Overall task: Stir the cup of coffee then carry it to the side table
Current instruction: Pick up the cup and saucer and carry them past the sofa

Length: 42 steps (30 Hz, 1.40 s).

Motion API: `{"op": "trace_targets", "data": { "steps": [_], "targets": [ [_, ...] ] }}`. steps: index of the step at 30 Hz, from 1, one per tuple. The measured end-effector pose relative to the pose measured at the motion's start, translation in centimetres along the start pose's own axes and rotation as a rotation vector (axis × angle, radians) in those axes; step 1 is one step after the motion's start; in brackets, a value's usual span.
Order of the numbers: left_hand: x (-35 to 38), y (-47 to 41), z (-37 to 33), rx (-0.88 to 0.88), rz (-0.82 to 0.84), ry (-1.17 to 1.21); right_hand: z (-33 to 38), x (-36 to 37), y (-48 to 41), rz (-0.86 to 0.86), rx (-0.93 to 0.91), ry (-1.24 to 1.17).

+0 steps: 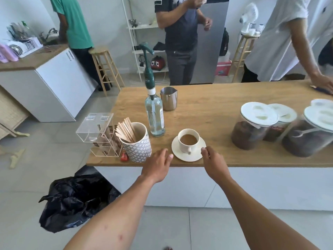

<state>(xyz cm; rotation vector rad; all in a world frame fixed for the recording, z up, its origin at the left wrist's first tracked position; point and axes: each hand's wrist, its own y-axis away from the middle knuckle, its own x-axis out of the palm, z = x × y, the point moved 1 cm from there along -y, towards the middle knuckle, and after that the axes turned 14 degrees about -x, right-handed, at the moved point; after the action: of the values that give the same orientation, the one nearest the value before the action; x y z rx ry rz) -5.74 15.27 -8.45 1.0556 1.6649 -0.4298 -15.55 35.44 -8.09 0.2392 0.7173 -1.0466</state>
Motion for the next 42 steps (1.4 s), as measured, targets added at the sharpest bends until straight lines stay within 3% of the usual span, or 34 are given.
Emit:
{"op": "trace_targets", "data": {
  "steps": [7,12,21,25,31,35,42],
  "targets": [
    [0.3,-3.2,-0.8,0.022,0.007,0.044,-1.3,0.6,-2.5,-0.06,0.068,-0.053],
    [0.7,-5.2,-0.8,-0.063,0.038,0.162,-2.1,1.3,-3.9,-0.122,0.106,-0.115],
    [1.3,-9.3,-1.1,-0.223,0.153,0.641,-4.1,1.8,-5.3,-0.118,0.21,-0.151],
    [0.6,-10.6,-1.5,-0.237,0.172,0.616,-4.0,1.7,-7.0,-0.12,0.271,-0.179],
    [-0.7,-10.3,-3.3,-0.256,0.171,0.477,-2.2,1.7,-8.6,-0.106,0.184,-0.192],
    [-0.8,-10.1,-4.7,-0.306,0.19,0.393,-2.2,1.6,-10.1,-0.008,0.151,-0.17],
    [0.8,-10.8,-6.3,-0.482,0.231,0.408,-3.6,2.4,-12.3,0.149,0.267,-0.032]
  ]
}}
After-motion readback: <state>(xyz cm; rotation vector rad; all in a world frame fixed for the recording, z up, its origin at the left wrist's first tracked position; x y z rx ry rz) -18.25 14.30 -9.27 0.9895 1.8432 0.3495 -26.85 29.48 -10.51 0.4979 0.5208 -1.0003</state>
